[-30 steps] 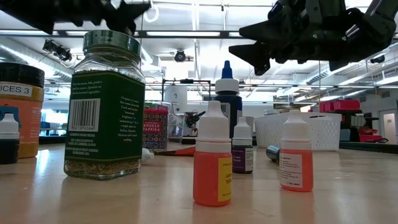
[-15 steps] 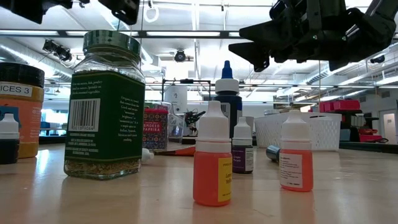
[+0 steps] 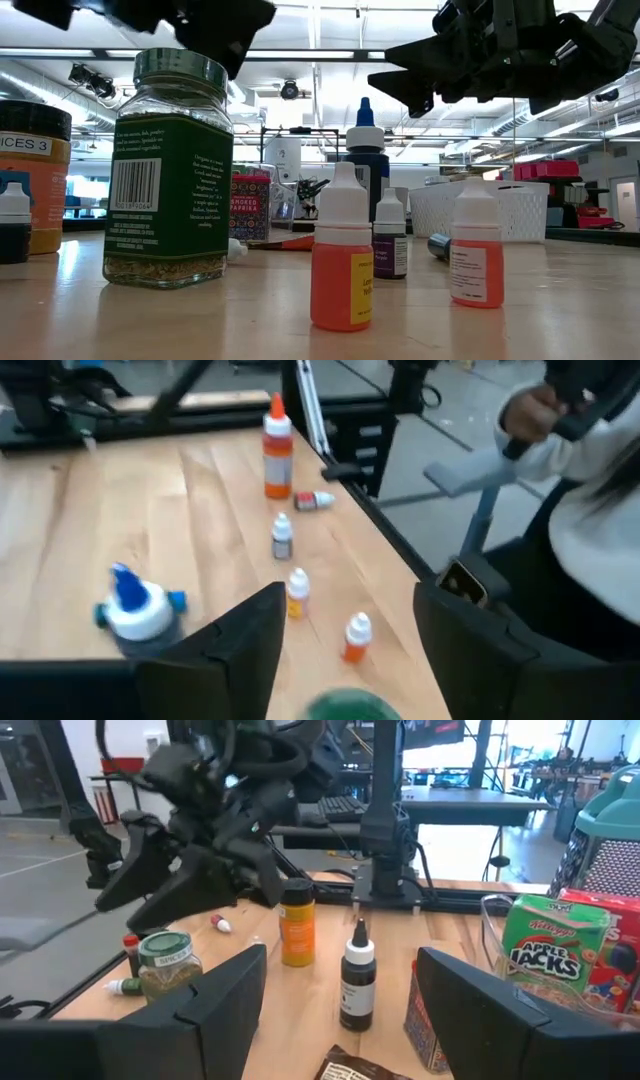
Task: Pick & Place Kitchen Items
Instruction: Put the green spice bottle into the white bin
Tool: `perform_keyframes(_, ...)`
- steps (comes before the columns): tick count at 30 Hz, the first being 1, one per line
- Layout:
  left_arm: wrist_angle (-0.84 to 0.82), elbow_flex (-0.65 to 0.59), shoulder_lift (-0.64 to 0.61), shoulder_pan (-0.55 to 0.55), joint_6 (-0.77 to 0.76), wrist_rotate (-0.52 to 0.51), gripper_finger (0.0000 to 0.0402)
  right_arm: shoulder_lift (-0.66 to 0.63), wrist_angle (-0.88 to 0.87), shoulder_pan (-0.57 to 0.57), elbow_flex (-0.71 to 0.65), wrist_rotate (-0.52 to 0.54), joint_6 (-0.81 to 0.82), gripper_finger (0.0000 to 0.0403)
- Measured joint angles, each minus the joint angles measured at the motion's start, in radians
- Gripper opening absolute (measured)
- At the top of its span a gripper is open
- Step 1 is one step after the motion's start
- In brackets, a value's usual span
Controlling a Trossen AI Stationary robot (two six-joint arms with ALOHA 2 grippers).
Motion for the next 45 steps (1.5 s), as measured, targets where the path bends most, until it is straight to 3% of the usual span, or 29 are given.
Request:
perform_keyframes(11, -0.083, 0.000, 0.033, -0.047, -0.045, -0.126, 0.0263, 0.000, -0.007, 0.000, 0.000, 0.000, -0.026, 0.0268)
perform_keyframes(22, -0.164, 0.000, 0.033, -0.043, -0.117, -0.107, 0.0277, 0.000, -0.006, 0.000, 0.000, 0.000, -0.104, 0.0268)
perform_keyframes(28, -0.209, 0.000, 0.033, -0.038, -0.077, -0.126, 0.0277, 0.000, -0.006, 0.000, 0.000, 0.000, -0.105, 0.0268)
perform_keyframes(31, -0.192, 0.000, 0.033, -0.038, -0.066, -0.101, 0.0268, 0.000, -0.005, 0.000, 0.000, 0.000, -0.105, 0.0268)
perform_keyframes(36, -0.196, 0.000, 0.033, -0.031, -0.067, -0.085, 0.0219, 0.000, -0.005, 0.000, 0.000, 0.000, -0.105, 0.0268)
perform_keyframes(45, -0.191, 0.000, 0.033, 0.002, -0.102, -0.163, 0.0216, 0.000, 0.005, 0.000, 0.000, 0.001, -0.105, 0.0268)
